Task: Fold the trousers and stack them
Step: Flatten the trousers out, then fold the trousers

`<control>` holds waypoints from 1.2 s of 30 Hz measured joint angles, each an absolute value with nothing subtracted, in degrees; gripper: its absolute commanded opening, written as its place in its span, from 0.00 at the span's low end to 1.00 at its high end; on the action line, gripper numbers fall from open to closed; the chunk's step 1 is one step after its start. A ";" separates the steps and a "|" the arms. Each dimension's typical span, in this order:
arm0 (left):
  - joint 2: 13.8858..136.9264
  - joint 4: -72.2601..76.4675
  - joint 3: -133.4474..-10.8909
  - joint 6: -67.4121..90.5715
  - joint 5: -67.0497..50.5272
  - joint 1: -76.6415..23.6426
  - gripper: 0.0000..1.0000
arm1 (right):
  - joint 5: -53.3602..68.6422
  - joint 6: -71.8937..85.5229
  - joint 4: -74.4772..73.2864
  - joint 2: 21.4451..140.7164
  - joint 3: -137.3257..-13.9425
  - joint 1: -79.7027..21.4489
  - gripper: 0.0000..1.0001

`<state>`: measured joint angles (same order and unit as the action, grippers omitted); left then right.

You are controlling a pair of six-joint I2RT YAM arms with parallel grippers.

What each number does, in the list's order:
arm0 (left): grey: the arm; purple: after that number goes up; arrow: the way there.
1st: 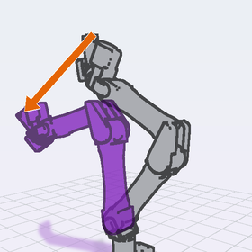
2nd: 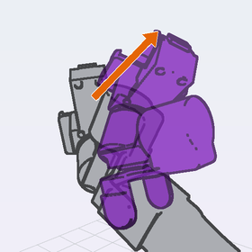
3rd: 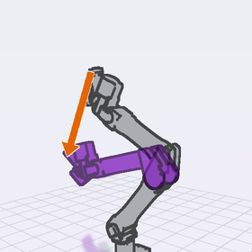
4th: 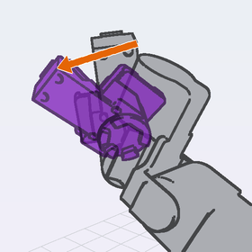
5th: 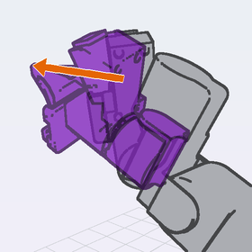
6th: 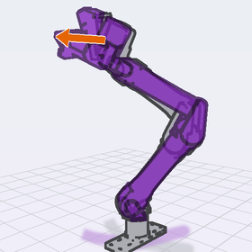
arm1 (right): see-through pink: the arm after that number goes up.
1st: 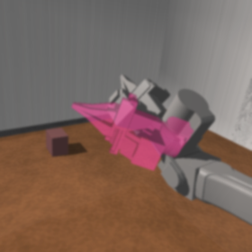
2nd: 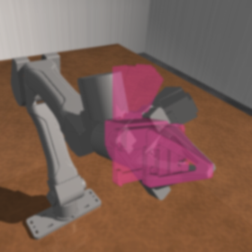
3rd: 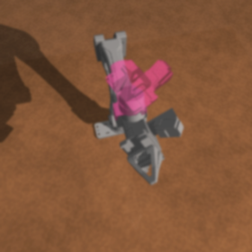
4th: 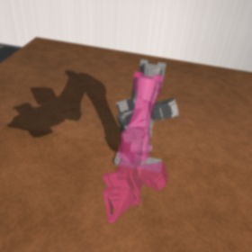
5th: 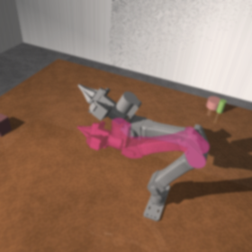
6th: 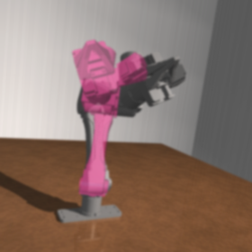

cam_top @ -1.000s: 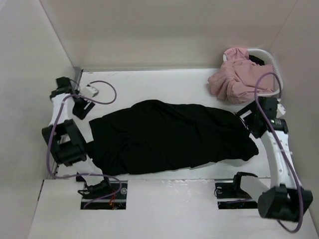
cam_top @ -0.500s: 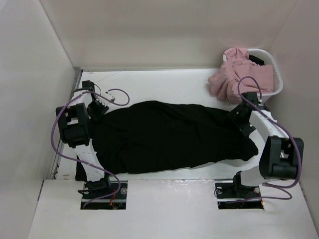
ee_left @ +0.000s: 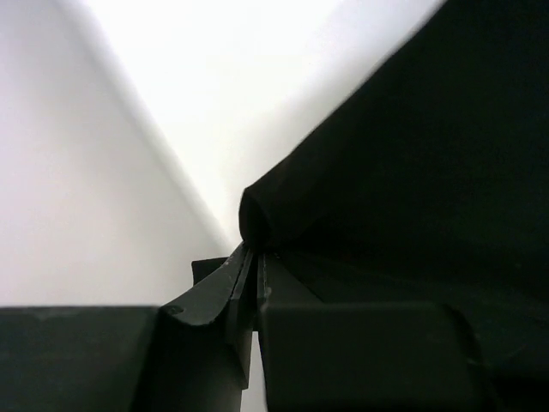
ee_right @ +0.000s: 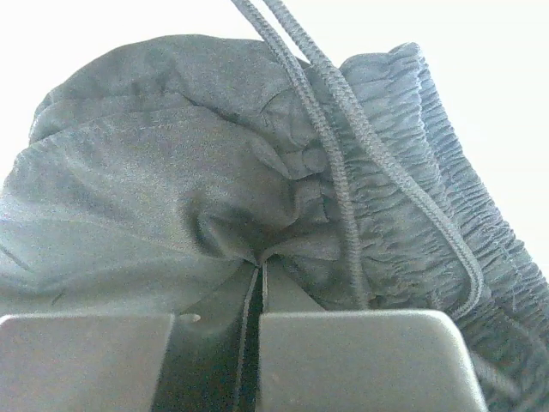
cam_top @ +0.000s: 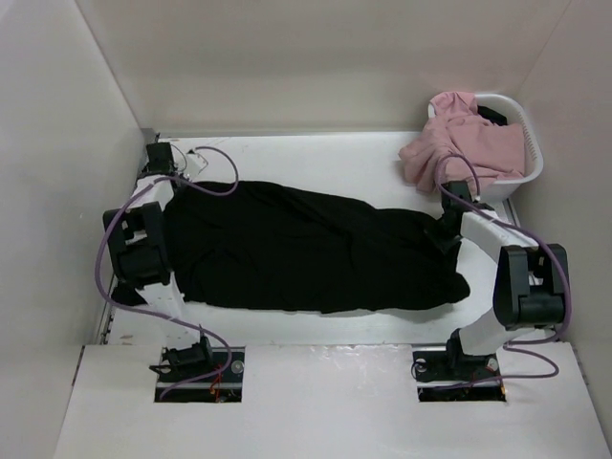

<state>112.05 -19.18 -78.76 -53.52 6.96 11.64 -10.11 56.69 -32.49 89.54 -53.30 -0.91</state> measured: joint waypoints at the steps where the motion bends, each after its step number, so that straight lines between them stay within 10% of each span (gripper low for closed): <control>1: 110.76 -17.02 -78.94 -53.87 7.05 11.68 0.00 | -10.15 56.77 -32.08 89.23 -52.99 -1.43 0.00; 15: 76.66 -2.39 -53.45 -65.91 1.10 9.50 0.01 | -11.51 56.34 -33.47 73.45 -42.76 -8.03 0.03; 18: 73.56 -9.41 -45.50 -70.74 -0.51 13.19 0.01 | -11.62 56.10 -36.36 68.51 -40.97 -9.85 0.60; 22: 72.42 -22.22 -41.91 -75.29 -3.22 18.65 0.08 | -14.00 50.00 -41.76 67.35 -45.28 -10.59 1.00; 31: 72.16 -46.74 -51.40 -79.90 -11.75 20.08 0.59 | -15.68 38.24 -38.76 90.87 -69.82 -9.43 1.00; 36: 76.99 -50.85 -68.42 -72.49 -20.84 25.87 0.62 | -16.10 37.95 -40.12 101.73 -70.28 -9.08 1.00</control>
<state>76.99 -50.85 -68.42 -72.49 -20.84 25.87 -16.10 37.95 -40.12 101.73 -70.28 -9.08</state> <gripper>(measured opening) 0.626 0.998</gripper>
